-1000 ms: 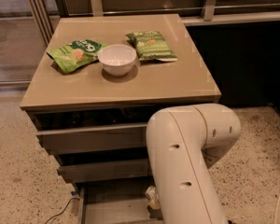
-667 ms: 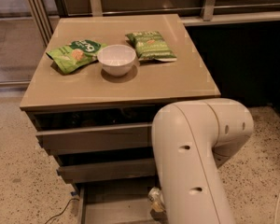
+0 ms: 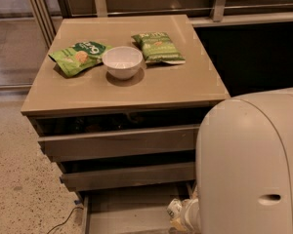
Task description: Pick 7up can from bottom drawer and place on counter
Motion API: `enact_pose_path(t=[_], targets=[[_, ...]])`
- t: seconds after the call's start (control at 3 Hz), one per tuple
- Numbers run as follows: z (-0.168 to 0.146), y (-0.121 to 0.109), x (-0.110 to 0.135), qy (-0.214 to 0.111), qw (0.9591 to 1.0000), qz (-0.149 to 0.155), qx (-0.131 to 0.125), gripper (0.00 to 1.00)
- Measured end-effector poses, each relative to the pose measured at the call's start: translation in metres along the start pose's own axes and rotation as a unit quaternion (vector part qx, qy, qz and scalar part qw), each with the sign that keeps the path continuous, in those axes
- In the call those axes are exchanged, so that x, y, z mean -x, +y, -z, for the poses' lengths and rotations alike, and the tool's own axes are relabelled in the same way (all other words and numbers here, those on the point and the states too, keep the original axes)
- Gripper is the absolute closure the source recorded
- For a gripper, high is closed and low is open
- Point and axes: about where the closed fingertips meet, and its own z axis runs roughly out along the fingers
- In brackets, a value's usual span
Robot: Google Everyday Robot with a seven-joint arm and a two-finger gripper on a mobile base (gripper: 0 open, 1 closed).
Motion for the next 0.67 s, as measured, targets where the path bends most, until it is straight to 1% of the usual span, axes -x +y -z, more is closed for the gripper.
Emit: enact_pose_path(t=[0.33,0.67], targets=[[0.005,-0.001,0.003,-0.007,1.0000,-0.001,-0.003,1.00],[0.029,-0.010,0.014,-0.031,0.9991,-0.011,-0.025,1.00]])
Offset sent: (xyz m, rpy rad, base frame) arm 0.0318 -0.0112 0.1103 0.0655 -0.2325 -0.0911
